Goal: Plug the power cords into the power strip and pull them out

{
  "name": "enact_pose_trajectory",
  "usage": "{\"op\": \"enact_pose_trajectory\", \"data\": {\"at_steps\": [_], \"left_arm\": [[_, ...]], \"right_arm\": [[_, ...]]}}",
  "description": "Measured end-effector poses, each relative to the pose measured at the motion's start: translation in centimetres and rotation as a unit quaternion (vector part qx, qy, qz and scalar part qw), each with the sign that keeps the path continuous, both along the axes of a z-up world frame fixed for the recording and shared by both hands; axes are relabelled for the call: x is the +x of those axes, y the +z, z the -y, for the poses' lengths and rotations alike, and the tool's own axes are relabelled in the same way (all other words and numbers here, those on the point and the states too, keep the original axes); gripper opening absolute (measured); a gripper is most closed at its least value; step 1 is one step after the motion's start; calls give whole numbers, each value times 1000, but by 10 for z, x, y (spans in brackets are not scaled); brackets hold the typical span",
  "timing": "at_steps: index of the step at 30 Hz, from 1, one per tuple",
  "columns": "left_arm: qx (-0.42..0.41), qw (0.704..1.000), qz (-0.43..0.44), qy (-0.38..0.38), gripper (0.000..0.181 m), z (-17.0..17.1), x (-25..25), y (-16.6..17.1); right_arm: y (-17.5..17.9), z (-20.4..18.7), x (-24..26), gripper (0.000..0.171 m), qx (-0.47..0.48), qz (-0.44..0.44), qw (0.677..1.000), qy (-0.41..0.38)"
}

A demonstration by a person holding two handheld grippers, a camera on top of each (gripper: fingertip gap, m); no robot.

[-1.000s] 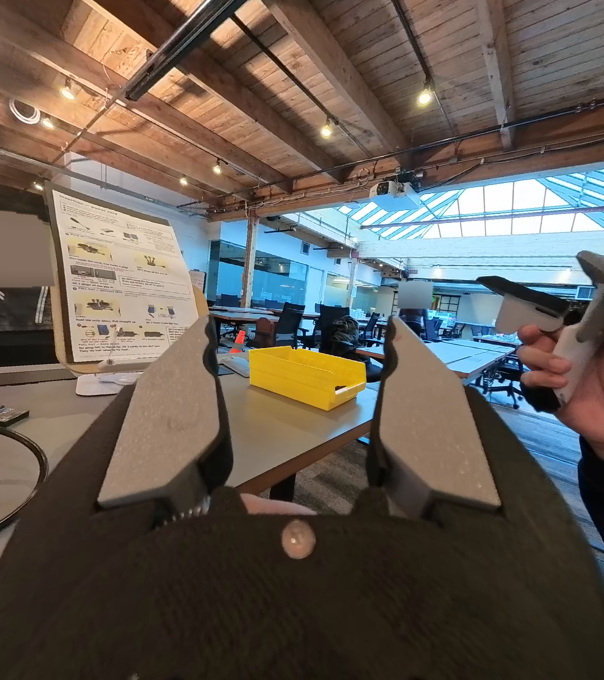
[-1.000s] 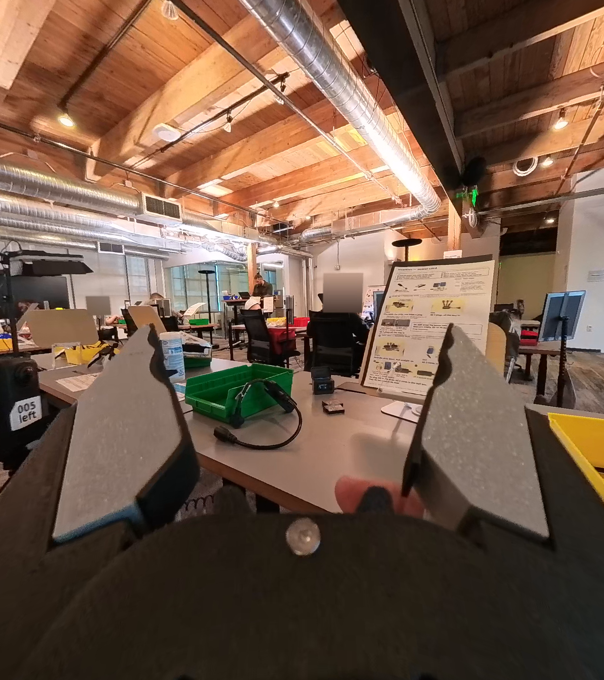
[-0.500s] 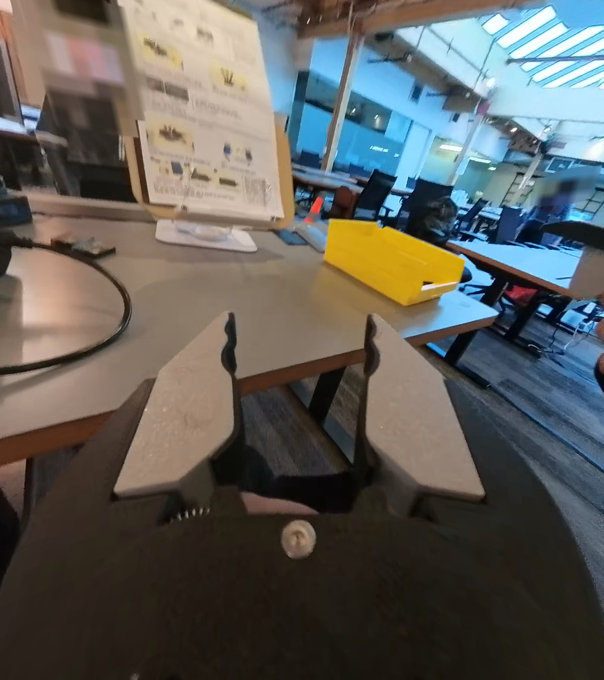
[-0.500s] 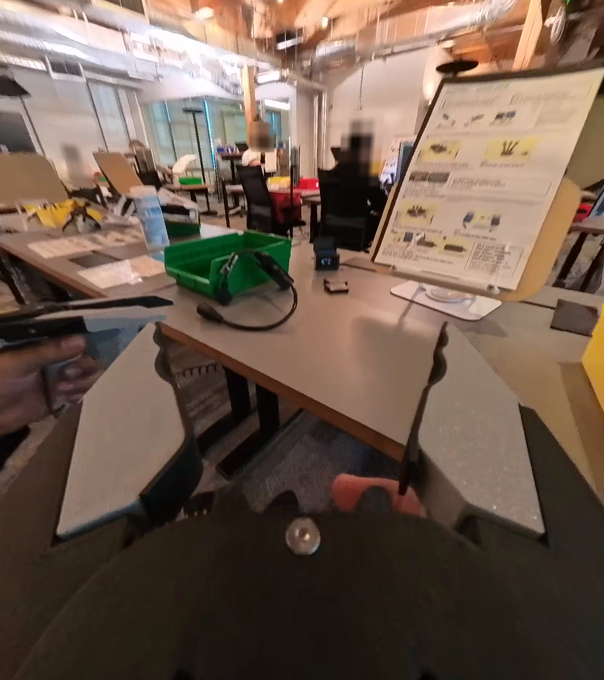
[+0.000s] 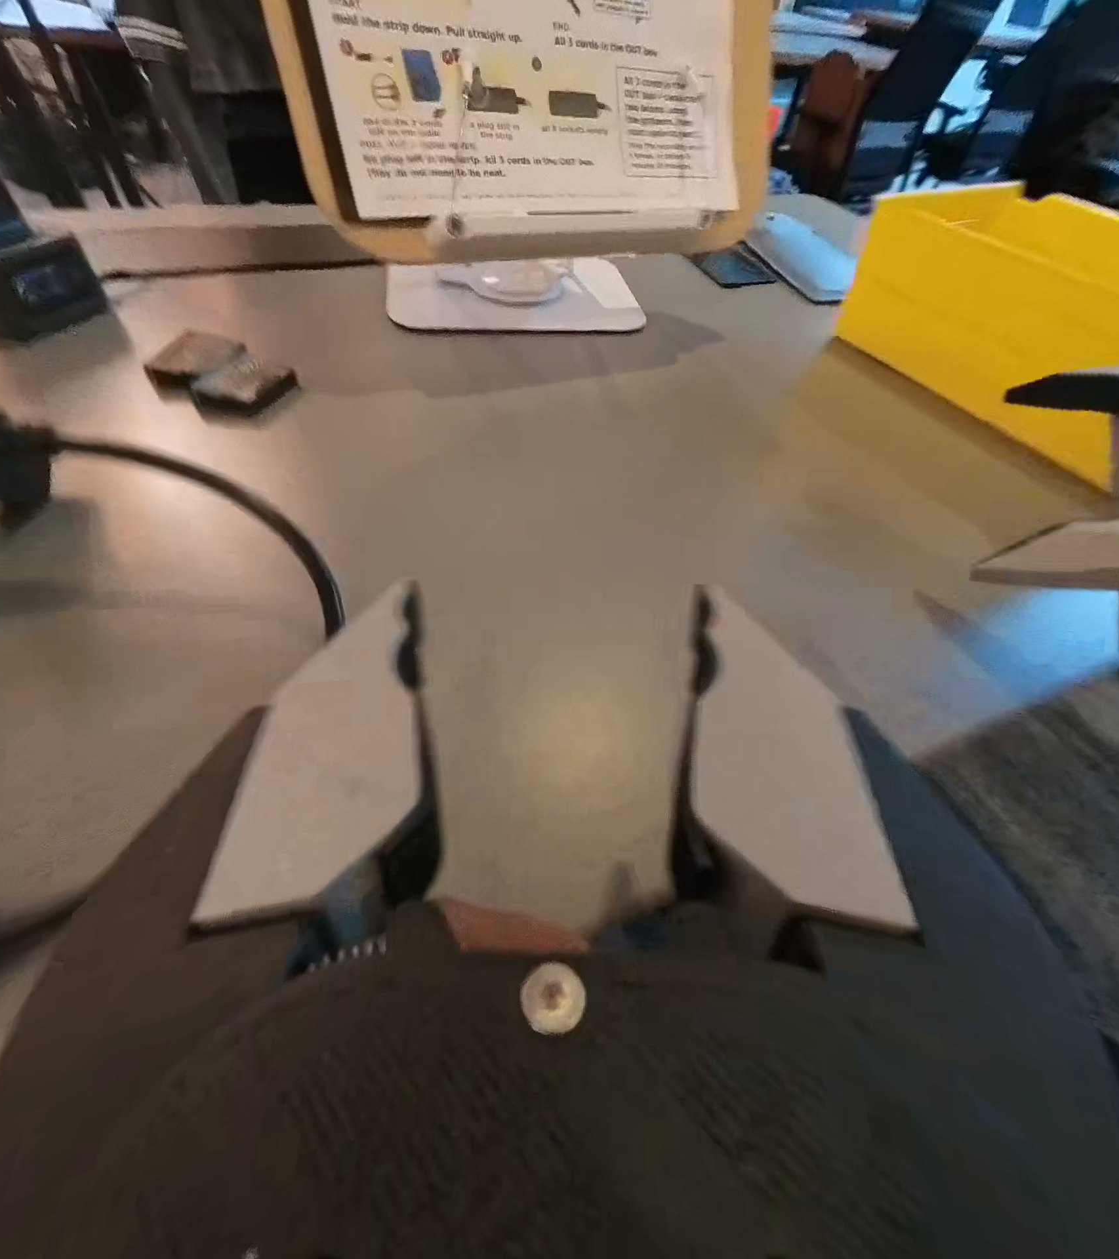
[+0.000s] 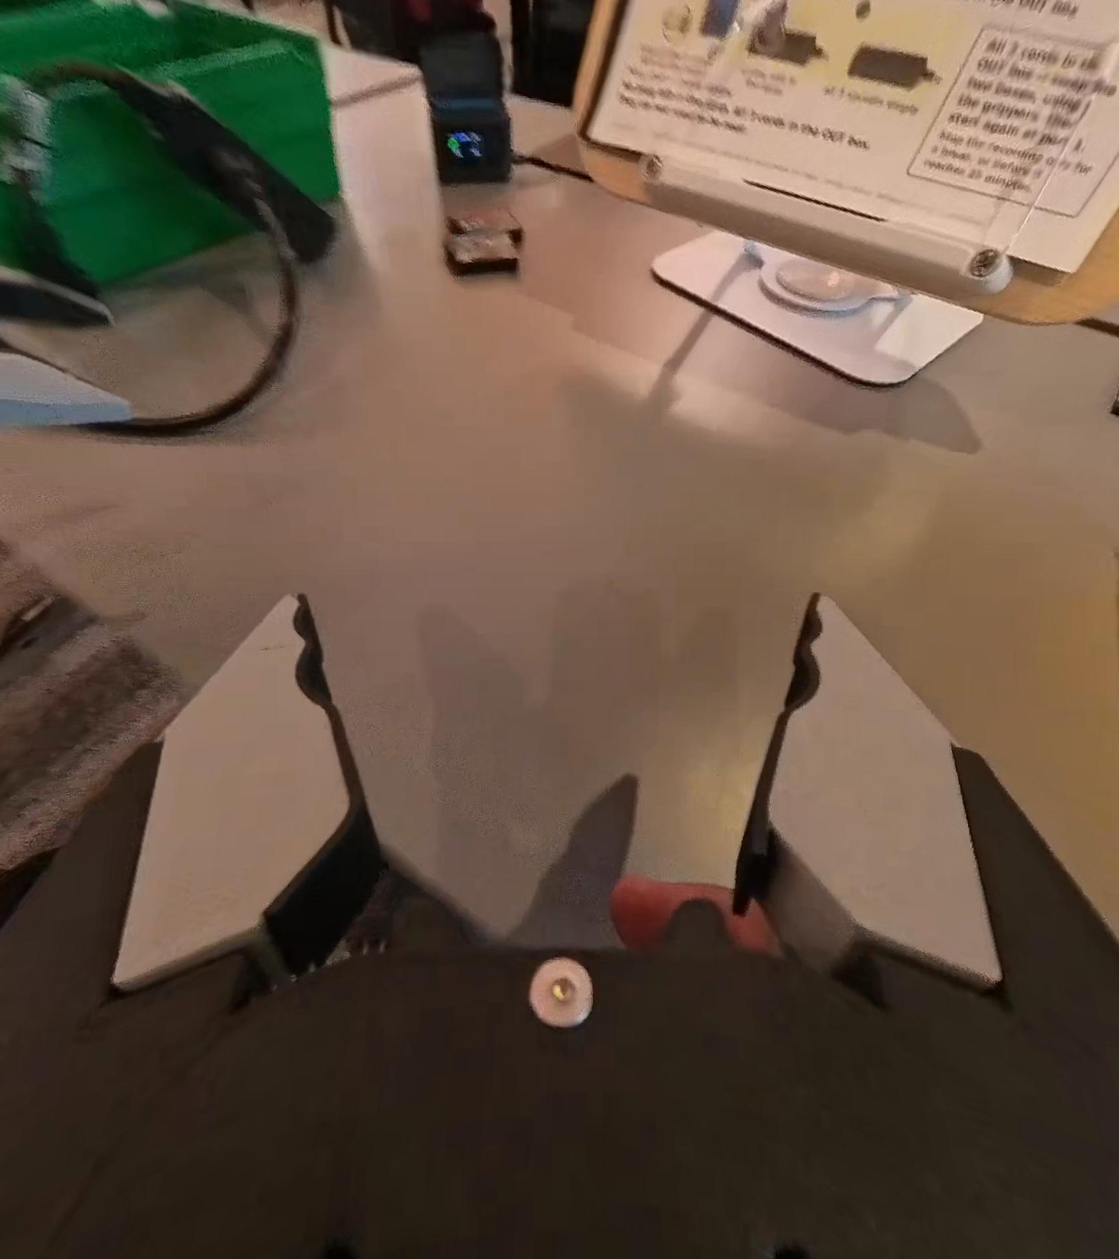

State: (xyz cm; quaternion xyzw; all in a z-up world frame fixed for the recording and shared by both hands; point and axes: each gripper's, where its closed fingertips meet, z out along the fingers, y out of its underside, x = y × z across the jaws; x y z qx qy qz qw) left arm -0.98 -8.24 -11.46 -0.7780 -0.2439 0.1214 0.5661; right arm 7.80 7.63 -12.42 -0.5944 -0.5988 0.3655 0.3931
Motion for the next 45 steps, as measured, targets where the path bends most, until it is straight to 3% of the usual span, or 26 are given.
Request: {"op": "enact_pose_trajectory", "data": {"at_steps": [1,2,6,10,13,18,21,33,45], "left_arm": [[-11,1000,-16,2,93,-19,-19,-2],[-21,999,-28,0,87,-38,-37,-4],[-36,999,-33,-5,93,-112,-98,-14],[-71,996,-40,20,95,-154,-140,-35],[-104,989,-76,71,89,-154,-163,-36],[-68,989,-78,108,96,-134,-165,-33],[-23,990,-93,107,95,-130,-164,-19],[-33,987,-117,108,91,-130,-162,-18],[-72,959,-248,112,73,-142,-148,-5]], "right_arm": [[-6,-14,-19,136,5,13,1000,-2],[-13,-29,-38,137,8,25,1000,-4],[-38,-70,-101,143,7,77,997,8],[-59,-90,-131,145,29,100,994,16],[-79,-95,-132,157,40,151,988,13],[-91,-95,-131,157,23,174,985,-7],[-98,-99,-132,158,-15,192,981,-21],[-99,-99,-132,158,-20,196,980,-28],[-99,-100,-132,157,-20,196,980,-28]]}}
